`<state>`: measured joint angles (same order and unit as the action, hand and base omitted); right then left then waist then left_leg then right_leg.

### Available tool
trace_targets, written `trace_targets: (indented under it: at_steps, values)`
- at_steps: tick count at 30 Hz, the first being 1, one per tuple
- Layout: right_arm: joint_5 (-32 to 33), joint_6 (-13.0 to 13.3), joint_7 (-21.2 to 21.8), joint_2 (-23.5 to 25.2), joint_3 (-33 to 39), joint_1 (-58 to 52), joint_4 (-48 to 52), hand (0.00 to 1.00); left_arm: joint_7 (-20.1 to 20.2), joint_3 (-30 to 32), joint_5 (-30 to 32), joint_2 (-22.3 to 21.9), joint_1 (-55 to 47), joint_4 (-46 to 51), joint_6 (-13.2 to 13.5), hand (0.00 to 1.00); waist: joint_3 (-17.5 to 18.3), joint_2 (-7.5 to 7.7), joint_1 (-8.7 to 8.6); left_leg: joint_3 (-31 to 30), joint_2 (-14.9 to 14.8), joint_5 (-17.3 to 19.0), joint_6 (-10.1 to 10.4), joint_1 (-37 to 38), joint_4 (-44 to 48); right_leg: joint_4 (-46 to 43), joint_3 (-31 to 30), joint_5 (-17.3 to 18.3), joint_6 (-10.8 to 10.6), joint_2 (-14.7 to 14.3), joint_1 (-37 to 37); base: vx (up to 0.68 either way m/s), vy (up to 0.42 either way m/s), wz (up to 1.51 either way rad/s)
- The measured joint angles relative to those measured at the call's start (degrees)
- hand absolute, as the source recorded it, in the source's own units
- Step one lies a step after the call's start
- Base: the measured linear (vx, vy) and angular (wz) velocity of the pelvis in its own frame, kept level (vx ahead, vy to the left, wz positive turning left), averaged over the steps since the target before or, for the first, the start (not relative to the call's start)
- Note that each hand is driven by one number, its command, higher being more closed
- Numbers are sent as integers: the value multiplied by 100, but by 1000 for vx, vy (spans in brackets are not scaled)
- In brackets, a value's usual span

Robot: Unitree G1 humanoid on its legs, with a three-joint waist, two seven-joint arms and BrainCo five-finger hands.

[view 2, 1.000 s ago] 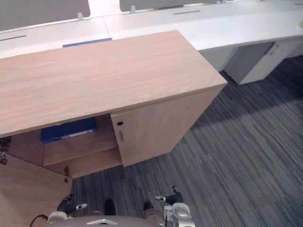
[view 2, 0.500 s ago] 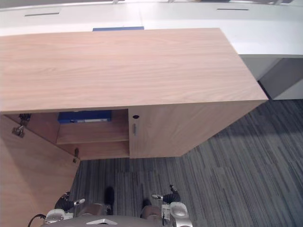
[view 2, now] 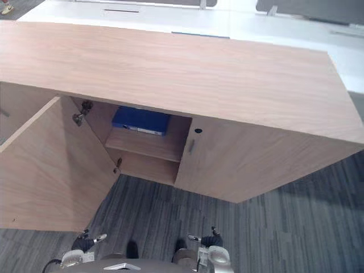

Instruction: Walk over to the cabinet, pick up the folder, carry it to the office cabinet, place the folder inside the office cabinet, then close the office cabinet door

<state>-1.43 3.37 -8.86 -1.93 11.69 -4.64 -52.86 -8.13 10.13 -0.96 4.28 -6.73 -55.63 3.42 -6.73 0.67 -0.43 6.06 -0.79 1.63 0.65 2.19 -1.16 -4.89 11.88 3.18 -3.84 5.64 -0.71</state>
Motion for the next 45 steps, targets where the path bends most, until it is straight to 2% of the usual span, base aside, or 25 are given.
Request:
trace_targets:
  at_steps: [4,6,11,14,17,20,28,29,33,37,45]
  values:
    - [-1,0,-5,-59,35,16,0,0,-135,276,-139,27,-91,14,0,0,96,21,-41,-163,141,-112,-97,96,-146,111,89,-59,-74,86,174,-84,52,15]
    - [-1,-5,-15,-89,79,15,-15,0,-207,675,-328,35,-96,161,8,0,130,43,-41,-269,172,-221,-90,93,-300,188,168,-94,-44,96,184,-67,23,27]
    - [-4,-2,-66,-95,85,13,-13,0,-585,1604,-691,295,-177,969,71,0,151,-31,-15,-445,186,-310,-128,110,-327,270,325,-125,-44,93,311,-26,-10,18]
    - [-4,15,-186,-107,77,55,-13,0,-946,2123,-1278,560,-168,1242,347,0,146,-67,43,-455,182,-313,-126,201,-330,291,330,-151,-68,59,392,0,-6,2]
    - [-5,15,-213,-157,42,84,-10,0,-1126,2191,-1839,732,-119,1286,470,0,154,-67,52,-462,173,-311,-125,234,-367,357,337,-170,-50,32,475,-13,-7,0]
    - [-7,14,-240,-244,20,79,-10,0,-1129,2237,-2027,750,-101,1550,473,0,172,-25,94,-465,165,-313,-126,272,-366,383,335,-196,-33,15,489,0,0,0]
    - [-12,14,-225,-332,-246,50,-9,0,-1258,2270,-2015,1177,152,2176,629,0,188,20,135,-471,160,-314,-129,300,-373,390,324,-168,29,6,558,-36,-10,0]
    - [-12,15,-200,-334,-252,38,-9,0,-1208,2228,-1970,1382,223,2187,635,0,186,22,136,-475,158,-315,-129,299,-373,391,320,-165,31,3,559,-33,-15,1]
    - [-15,14,-160,-337,-257,14,-9,0,-1095,2088,-1765,1740,369,2187,648,0,175,48,152,-475,151,-313,-128,293,-375,398,310,-158,35,-8,558,-8,-4,0]
    - [-15,15,-146,-338,-261,-8,-11,0,-1014,1898,-1566,1808,497,2187,648,0,168,65,187,-467,147,-300,-116,287,-376,415,287,-152,44,-17,557,0,0,0]
    - [-19,15,-57,-337,-261,-138,-14,0,-970,1597,-1564,1917,363,2398,647,0,157,108,275,-417,88,-276,-84,256,-376,397,111,-139,67,-97,484,-6,-12,-2]
